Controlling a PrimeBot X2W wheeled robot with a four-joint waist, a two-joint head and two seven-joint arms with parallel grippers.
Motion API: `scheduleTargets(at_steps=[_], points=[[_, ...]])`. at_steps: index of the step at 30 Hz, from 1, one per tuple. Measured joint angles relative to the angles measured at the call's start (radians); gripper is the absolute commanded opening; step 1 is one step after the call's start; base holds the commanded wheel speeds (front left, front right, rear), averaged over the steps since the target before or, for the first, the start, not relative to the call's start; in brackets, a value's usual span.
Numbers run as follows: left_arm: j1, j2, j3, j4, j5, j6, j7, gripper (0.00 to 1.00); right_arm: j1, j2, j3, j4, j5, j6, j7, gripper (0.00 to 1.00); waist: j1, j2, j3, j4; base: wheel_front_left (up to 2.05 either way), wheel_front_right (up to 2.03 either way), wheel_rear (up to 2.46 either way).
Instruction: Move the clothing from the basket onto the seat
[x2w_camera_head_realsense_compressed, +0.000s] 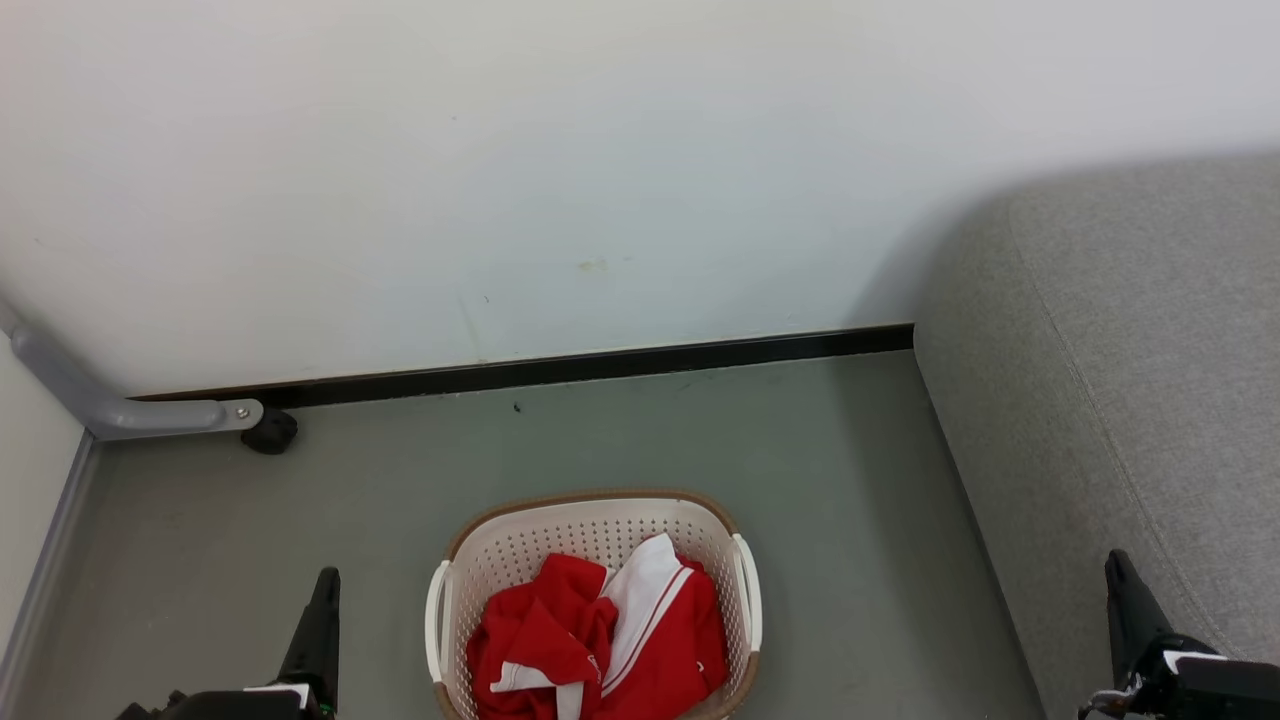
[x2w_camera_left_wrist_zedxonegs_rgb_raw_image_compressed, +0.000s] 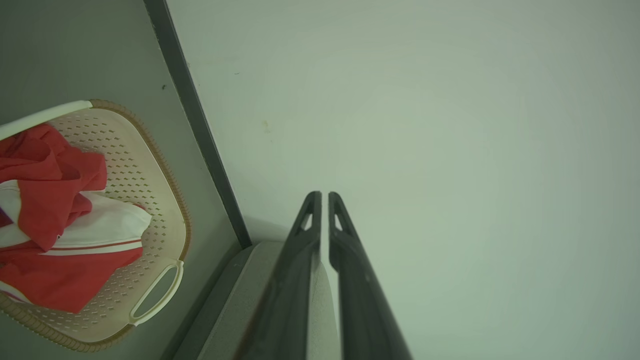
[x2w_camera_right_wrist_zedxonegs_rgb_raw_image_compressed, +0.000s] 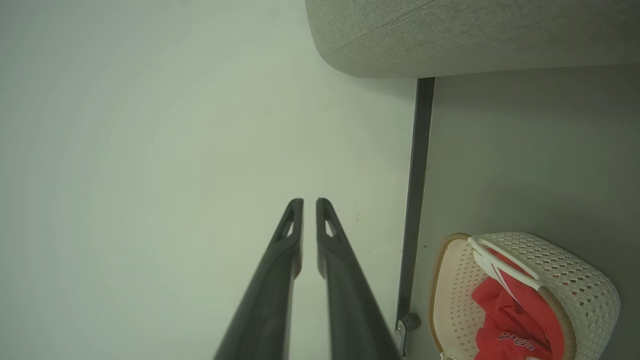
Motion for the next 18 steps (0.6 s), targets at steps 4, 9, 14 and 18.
scheduleTargets(at_steps=[4, 9, 14, 18], points=[[0.028, -0.004, -0.002, 0.023, 0.000, 0.001, -0.002, 1.00, 0.029, 0.010, 0.004, 0.019, 0.000, -0.001, -0.002, 1.00, 0.0000, 0.0000, 0.000, 0.000, 0.00, 0.00, 0.00], [0.026, -0.003, -0.008, 0.021, 0.000, 0.001, -0.021, 1.00, 0.027, 0.010, 0.011, 0.013, 0.000, -0.001, -0.020, 1.00, 0.0000, 0.0000, 0.000, 0.001, 0.00, 0.00, 0.00], [0.026, -0.003, -0.019, 0.018, 0.002, 0.001, -0.035, 1.00, 0.027, 0.010, 0.019, 0.002, 0.004, -0.001, -0.037, 1.00, 0.0000, 0.0000, 0.001, 0.001, 0.00, 0.00, 0.00], [0.024, -0.003, -0.024, 0.016, 0.004, 0.001, -0.050, 1.00, 0.027, 0.009, 0.025, -0.012, 0.004, -0.001, -0.051, 1.00, 0.0000, -0.0001, 0.001, 0.002, 0.00, 0.00, 0.00]])
